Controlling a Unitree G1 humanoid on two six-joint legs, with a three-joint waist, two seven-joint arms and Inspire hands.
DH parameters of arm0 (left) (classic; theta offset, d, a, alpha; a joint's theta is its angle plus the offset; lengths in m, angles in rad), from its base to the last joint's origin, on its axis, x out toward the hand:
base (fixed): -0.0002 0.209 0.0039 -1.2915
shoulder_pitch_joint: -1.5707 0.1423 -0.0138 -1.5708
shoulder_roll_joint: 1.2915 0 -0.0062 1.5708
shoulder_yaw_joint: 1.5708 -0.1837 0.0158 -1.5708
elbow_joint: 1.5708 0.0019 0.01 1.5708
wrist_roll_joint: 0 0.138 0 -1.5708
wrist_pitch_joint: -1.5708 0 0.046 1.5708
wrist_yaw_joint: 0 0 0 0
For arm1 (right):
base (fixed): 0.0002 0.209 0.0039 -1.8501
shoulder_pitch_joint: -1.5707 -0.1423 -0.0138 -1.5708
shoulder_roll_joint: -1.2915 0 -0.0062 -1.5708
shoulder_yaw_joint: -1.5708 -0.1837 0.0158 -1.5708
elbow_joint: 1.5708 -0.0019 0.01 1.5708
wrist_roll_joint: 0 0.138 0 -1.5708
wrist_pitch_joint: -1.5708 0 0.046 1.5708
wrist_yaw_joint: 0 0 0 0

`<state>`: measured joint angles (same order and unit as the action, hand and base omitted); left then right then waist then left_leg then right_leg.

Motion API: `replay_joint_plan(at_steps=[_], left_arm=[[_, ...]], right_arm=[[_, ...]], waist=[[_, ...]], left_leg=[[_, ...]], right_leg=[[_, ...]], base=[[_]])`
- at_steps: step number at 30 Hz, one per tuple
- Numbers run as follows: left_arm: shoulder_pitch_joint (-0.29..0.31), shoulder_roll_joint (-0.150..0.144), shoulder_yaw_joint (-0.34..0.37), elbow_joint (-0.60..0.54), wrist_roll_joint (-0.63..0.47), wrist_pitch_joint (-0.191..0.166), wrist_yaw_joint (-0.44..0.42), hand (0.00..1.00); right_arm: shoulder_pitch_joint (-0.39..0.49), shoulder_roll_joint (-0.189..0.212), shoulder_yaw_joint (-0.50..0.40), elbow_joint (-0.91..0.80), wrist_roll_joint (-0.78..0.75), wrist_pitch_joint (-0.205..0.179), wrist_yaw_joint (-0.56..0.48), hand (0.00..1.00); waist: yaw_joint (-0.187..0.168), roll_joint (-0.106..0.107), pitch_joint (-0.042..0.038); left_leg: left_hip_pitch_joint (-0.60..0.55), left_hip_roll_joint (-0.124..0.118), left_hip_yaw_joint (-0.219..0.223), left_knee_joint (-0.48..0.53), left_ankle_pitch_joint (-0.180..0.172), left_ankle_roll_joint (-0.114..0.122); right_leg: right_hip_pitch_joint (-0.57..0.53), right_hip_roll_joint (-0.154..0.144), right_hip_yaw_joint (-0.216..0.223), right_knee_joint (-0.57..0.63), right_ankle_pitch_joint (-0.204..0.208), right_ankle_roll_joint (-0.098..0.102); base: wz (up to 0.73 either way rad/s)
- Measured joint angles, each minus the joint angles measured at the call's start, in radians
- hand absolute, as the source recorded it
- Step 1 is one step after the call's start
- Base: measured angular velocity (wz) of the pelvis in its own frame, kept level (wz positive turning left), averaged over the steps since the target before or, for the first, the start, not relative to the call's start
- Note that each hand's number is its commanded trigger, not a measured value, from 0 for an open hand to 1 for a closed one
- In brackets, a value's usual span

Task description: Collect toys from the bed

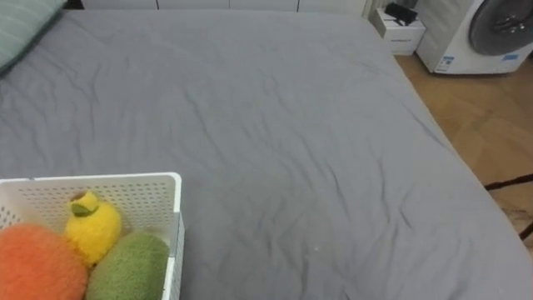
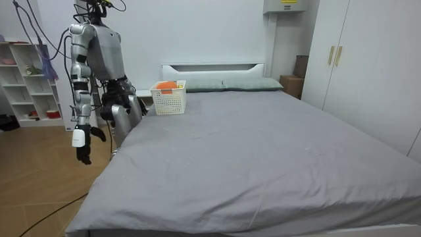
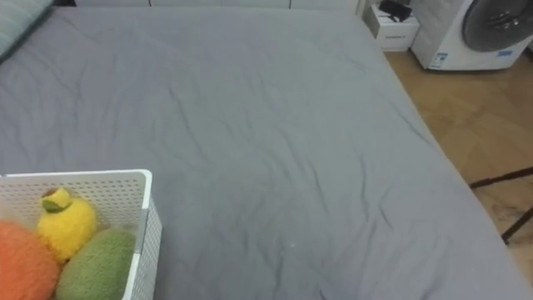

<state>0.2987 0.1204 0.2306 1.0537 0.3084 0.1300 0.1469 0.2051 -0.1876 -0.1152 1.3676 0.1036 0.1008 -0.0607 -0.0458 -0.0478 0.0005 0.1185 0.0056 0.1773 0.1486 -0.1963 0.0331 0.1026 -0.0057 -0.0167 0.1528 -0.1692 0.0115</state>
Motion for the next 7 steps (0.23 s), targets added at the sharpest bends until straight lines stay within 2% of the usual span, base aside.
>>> replay_joint_plan(at_steps=[2, 4, 5, 7], left_arm=[[-0.015, -0.004, -0.009, 0.014, 0.012, 0.022, 0.0, 0.0], [-0.023, -0.009, -0.02, 0.028, 0.012, 0.033, 0.0, 0.0], [-0.024, -0.012, -0.02, 0.03, 0.011, 0.038, 0.0, 0.0], [-0.028, -0.024, -0.021, 0.034, 0.011, 0.054, 0.0, 0.0]], right_arm=[[0.003, 0.014, 0.079, 0.012, -0.09, 0.052, 0.052, 0.0], [0.001, 0.024, 0.115, 0.012, -0.159, 0.081, 0.078, 0.0], [-0.002, 0.027, 0.119, 0.011, -0.185, 0.089, 0.086, 0.0], [-0.025, 0.032, 0.126, 0.003, -0.265, 0.116, 0.114, 0.0]], waist=[[0.025, 0.005, -0.0017], [0.032, 0.013, -0.0047], [0.032, 0.012, -0.0036], [0.031, 0.025, -0.0036]], left_leg=[[0.011, 0.0, 0.002, 0.001, -0.002, 0.0], [0.017, 0.0, 0.001, 0.003, -0.003, 0.001], [0.019, -0.001, 0.001, 0.002, -0.004, 0.002], [0.02, -0.001, 0.0, 0.0, -0.006, 0.003]], right_leg=[[0.005, 0.0, 0.001, 0.001, 0.0, -0.001], [0.013, -0.001, 0.0, 0.001, 0.0, -0.001], [0.015, -0.002, 0.0, 0.001, 0.0, -0.001], [0.022, -0.004, -0.001, 0.001, -0.001, -0.001]], base=[[-0.02], [0.0], [0.0], [0.0]])
